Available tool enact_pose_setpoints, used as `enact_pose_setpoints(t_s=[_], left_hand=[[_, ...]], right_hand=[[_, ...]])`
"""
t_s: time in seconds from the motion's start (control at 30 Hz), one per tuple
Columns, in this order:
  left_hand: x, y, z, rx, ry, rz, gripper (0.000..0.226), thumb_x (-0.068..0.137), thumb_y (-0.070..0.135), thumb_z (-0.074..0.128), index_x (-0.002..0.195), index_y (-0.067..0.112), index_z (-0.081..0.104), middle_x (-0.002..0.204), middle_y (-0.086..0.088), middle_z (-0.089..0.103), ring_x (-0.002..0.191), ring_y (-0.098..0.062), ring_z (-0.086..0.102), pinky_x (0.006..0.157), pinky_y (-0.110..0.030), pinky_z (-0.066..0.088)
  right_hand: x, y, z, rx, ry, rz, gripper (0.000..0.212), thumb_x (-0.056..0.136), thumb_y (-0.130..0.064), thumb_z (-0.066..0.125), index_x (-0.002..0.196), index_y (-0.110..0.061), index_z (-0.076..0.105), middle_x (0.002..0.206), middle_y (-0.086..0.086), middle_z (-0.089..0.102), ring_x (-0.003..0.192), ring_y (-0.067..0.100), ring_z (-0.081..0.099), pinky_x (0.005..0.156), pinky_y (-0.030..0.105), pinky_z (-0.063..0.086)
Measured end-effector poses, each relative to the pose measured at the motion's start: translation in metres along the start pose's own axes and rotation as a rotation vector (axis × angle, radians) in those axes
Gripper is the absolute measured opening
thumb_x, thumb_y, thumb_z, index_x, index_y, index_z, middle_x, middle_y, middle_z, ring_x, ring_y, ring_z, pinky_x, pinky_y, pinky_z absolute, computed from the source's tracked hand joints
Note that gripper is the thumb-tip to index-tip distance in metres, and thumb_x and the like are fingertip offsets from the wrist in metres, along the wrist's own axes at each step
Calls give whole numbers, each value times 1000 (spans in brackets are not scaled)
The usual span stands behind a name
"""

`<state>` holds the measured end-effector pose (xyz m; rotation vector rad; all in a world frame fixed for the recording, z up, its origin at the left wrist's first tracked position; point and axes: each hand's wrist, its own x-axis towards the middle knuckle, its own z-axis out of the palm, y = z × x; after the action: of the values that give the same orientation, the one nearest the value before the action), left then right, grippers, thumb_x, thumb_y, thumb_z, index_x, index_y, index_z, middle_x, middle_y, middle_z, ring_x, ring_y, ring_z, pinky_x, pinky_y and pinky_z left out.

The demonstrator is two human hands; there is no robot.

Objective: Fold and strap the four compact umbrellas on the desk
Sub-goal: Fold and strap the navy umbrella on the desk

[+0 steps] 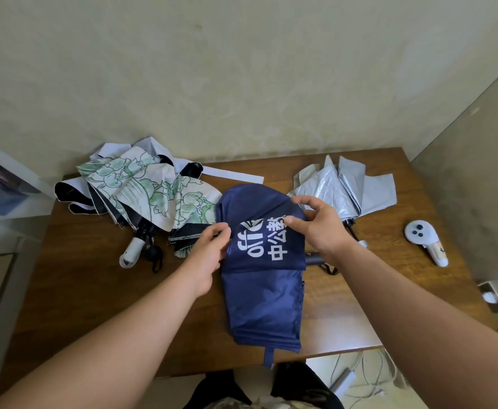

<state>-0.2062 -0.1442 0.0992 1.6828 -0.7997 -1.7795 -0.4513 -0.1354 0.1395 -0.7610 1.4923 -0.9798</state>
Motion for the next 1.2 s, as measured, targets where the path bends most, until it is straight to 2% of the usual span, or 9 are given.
enact_pose_setpoints(t_s=[0.1, 0.2, 0.47, 0.67, 0.83, 0.93, 1.0, 1.07, 1.2], left_hand=[[2, 14, 5, -3, -19, 11, 18, 97, 46, 69, 114, 41, 70, 115, 8, 77, 89, -12, 64, 70, -31, 39], [3, 17, 8, 26, -3, 2, 21, 93, 32, 78, 113, 34, 73, 110, 4, 77, 90, -13, 65, 67, -28, 41], [1, 1, 2, -1, -67, -74, 39, 97, 4, 70, 120, 34, 72, 111, 7, 78, 65, -1, 66, 58, -22, 35], [1, 3, 3, -84, -3, -153, 12, 96, 36, 74, 107, 29, 73, 104, 9, 78, 82, -10, 63, 71, -29, 37], [5, -2, 2, -95, 96, -31, 17, 95, 11, 75, 104, 24, 70, 97, 1, 75, 69, -8, 62, 61, -22, 42], [0, -3, 2, -36, 107, 111, 22, 97, 0, 67, 107, 20, 71, 106, -3, 75, 84, -11, 69, 60, -16, 50], [-3, -4, 2, 31, 64, 162, 28, 99, 1, 64, 113, 25, 72, 109, 0, 74, 96, -11, 70, 71, -17, 52], [-2, -5, 2, 131, 8, 210, 32, 98, 5, 68, 117, 30, 72, 111, 4, 71, 102, -6, 68, 78, -15, 50], [3, 1, 1, 284, 31, 293, 28, 93, 7, 76, 113, 26, 75, 105, 5, 72, 94, -2, 66, 75, -12, 50]], right_hand=[[-5, 2, -7, -29, -53, -4, 35, 93, 2, 73, 123, -17, 66, 107, 21, 75, 86, 25, 77, 75, 44, 65], [-7, 6, -10, -30, -74, -13, 37, 92, 9, 70, 122, -13, 67, 108, 22, 75, 86, 23, 76, 69, 34, 62], [-4, 21, -12, -53, 39, -27, 31, 91, 11, 70, 115, -9, 68, 98, 19, 73, 83, 23, 72, 75, 40, 63], [-5, 29, -9, -100, 2, -37, 30, 90, 10, 71, 109, -14, 71, 110, 25, 72, 87, 22, 71, 83, 42, 63], [-5, 32, -10, -140, 23, -26, 28, 89, 10, 73, 105, -13, 72, 109, 27, 71, 88, 26, 71, 88, 50, 63], [-6, 32, -9, -138, 53, -2, 28, 90, 12, 70, 104, -12, 72, 96, 19, 70, 77, 17, 69, 69, 30, 60], [-6, 32, -7, -78, 76, 20, 27, 91, 12, 68, 104, -12, 72, 93, 11, 70, 69, 12, 68, 63, 26, 56], [-3, 31, -7, 39, 104, 58, 26, 92, 7, 70, 106, -15, 73, 96, 9, 73, 73, 19, 70, 69, 38, 55], [1, 22, -7, 264, 136, 117, 26, 92, 3, 73, 112, -14, 72, 96, 4, 76, 76, 21, 74, 61, 37, 58]])
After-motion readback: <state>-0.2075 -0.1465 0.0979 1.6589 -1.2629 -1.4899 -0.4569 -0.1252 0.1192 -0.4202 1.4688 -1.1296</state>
